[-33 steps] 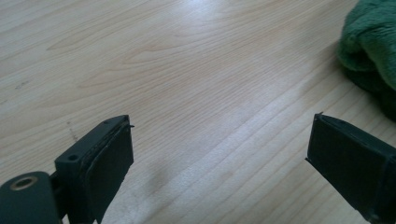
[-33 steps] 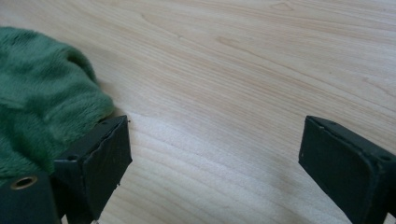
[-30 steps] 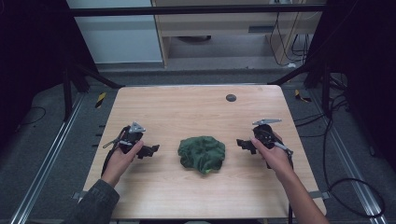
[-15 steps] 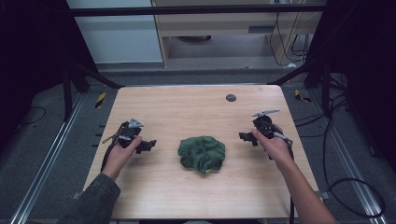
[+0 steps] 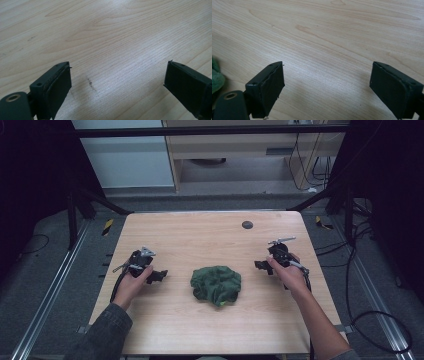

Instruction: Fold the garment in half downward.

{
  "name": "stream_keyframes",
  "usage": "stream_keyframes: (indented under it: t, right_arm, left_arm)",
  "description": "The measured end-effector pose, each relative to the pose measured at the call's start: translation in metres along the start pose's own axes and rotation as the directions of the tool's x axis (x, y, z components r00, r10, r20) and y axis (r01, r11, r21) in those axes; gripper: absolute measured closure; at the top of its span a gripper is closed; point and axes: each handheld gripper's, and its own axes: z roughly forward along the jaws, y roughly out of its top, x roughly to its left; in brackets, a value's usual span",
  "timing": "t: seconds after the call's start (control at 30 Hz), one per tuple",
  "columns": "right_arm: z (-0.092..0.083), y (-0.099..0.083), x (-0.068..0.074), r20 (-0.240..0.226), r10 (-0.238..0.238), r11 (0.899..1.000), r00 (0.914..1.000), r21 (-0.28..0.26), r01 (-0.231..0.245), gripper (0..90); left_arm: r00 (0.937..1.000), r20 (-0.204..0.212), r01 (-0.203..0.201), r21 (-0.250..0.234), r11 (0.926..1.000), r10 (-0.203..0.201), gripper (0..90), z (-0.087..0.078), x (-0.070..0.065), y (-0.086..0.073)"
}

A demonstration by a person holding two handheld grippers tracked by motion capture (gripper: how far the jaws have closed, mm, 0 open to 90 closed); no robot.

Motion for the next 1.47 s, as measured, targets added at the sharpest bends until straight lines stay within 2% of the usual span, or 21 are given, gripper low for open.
stream_keyframes:
  t: [0.23, 0.3, 0.53, 0.93, 0.97, 1.1, 1.17, 1.2, 1.23, 1.3, 1.33, 1.47]
  right_arm:
    - [0.007, -0.002, -0.004, 0.003, 0.028, 0.999, 0.9996, -0.015, -0.028, 12.4]
    - [0.009, -0.002, -0.005, 0.006, 0.023, 1.000, 0.9997, -0.021, -0.023, 12.4]
    - [0.013, -0.003, -0.006, 0.016, 0.050, 0.997, 0.9986, -0.055, -0.049, 11.7]
    - [0.016, -0.008, -0.005, 0.046, 0.042, 0.994, 0.9980, -0.105, -0.037, 10.8]
    - [0.017, -0.011, -0.004, 0.056, 0.039, 0.991, 0.9976, -0.129, -0.032, 10.7]
    - [0.017, -0.014, -0.003, 0.075, 0.036, 0.989, 0.9966, -0.149, -0.025, 10.6]
    - [0.019, -0.017, 0.000, 0.108, 0.003, 0.987, 0.9942, -0.159, 0.014, 10.2]
    - [0.019, -0.017, 0.000, 0.108, 0.003, 0.987, 0.9942, -0.159, 0.014, 10.2]
    - [0.019, -0.019, 0.004, 0.153, -0.026, 0.990, 0.9879, -0.132, 0.046, 8.1]
    - [0.018, -0.019, 0.004, 0.157, -0.017, 0.991, 0.9875, -0.132, 0.038, 6.5]
    - [0.017, -0.021, 0.004, 0.179, 0.015, 0.992, 0.9838, -0.124, 0.008, 1.9]
    - [0.017, -0.023, 0.004, 0.200, 0.042, 0.993, 0.9788, -0.120, -0.018, 0.2]
  left_arm:
    - [1.0000, 0.002, 0.003, 0.005, 1.0000, -0.003, 6.4, 0.007, 0.001, -0.005]
    - [0.9999, 0.007, 0.012, -0.002, 0.9999, -0.012, 5.9, 0.009, 0.001, -0.006]
    - [0.9989, 0.026, 0.041, -0.031, 0.9987, -0.040, 3.8, 0.012, 0.001, -0.009]
    - [0.9989, 0.025, 0.040, -0.072, 0.9966, -0.038, 1.0, 0.014, 0.001, -0.013]
    - [0.9989, 0.025, 0.040, -0.072, 0.9966, -0.038, 1.0, 0.014, 0.001, -0.013]
    - [0.9990, 0.025, 0.039, -0.071, 0.9968, -0.037, 0.6, 0.014, 0.001, -0.013]
    - [0.9990, 0.024, 0.041, -0.070, 0.9967, -0.039, 0.6, 0.014, 0.001, -0.013]
    - [0.9990, 0.024, 0.041, -0.070, 0.9967, -0.039, 0.5, 0.014, 0.001, -0.013]
    - [0.9988, 0.022, 0.045, -0.068, 0.9967, -0.043, 0.2, 0.014, 0.000, -0.013]
    - [0.9989, 0.017, 0.045, -0.066, 0.9968, -0.044, 0.0, 0.014, 0.001, -0.013]
    - [0.9987, 0.017, 0.048, -0.066, 0.9967, -0.047, 0.0, 0.014, 0.001, -0.013]
    - [0.9987, 0.017, 0.049, -0.066, 0.9966, -0.048, 0.0, 0.014, 0.001, -0.013]
